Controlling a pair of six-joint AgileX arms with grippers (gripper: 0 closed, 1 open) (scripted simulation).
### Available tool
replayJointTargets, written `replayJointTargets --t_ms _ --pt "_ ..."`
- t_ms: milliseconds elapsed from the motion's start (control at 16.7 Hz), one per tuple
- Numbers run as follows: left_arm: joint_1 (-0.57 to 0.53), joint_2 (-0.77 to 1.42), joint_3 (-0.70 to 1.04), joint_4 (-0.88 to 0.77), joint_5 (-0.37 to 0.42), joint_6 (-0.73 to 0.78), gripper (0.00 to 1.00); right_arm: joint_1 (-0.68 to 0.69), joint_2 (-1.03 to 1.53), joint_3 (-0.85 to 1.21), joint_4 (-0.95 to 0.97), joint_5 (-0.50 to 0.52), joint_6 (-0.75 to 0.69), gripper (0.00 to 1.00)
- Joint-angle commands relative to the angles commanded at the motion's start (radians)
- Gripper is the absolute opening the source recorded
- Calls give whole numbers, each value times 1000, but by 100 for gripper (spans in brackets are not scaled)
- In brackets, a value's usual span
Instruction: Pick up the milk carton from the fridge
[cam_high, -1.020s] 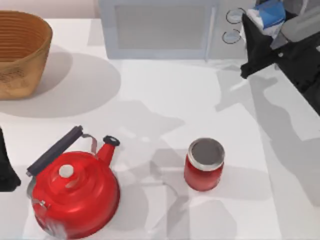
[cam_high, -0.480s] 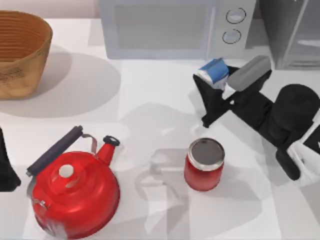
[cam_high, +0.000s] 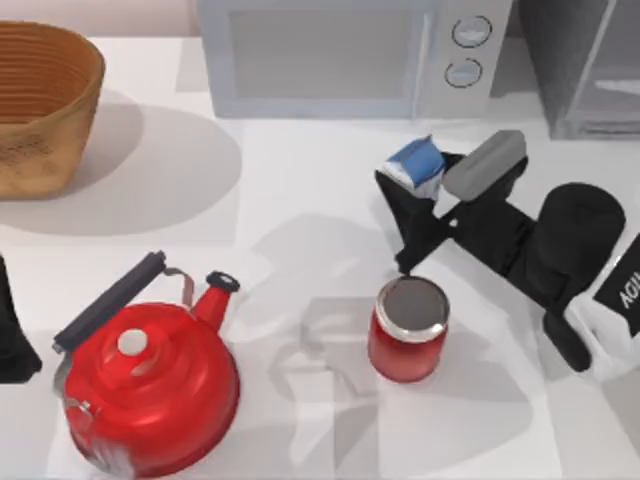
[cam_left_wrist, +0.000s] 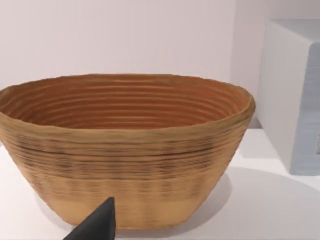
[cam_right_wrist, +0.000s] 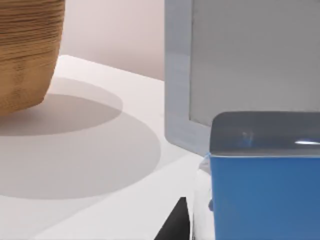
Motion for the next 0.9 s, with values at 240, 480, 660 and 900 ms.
replayJointTargets --t_ms 240,480,660,900 --pt "0 0 0 0 0 0 100 -4 23 36 -19 11 -2 0" --pt "0 0 0 0 0 0 100 31 117 184 -81 37 -3 0" --pt "0 0 0 0 0 0 100 51 160 273 -114 53 -2 0" --pt "0 0 0 0 0 0 100 53 165 282 -118 55 -2 0"
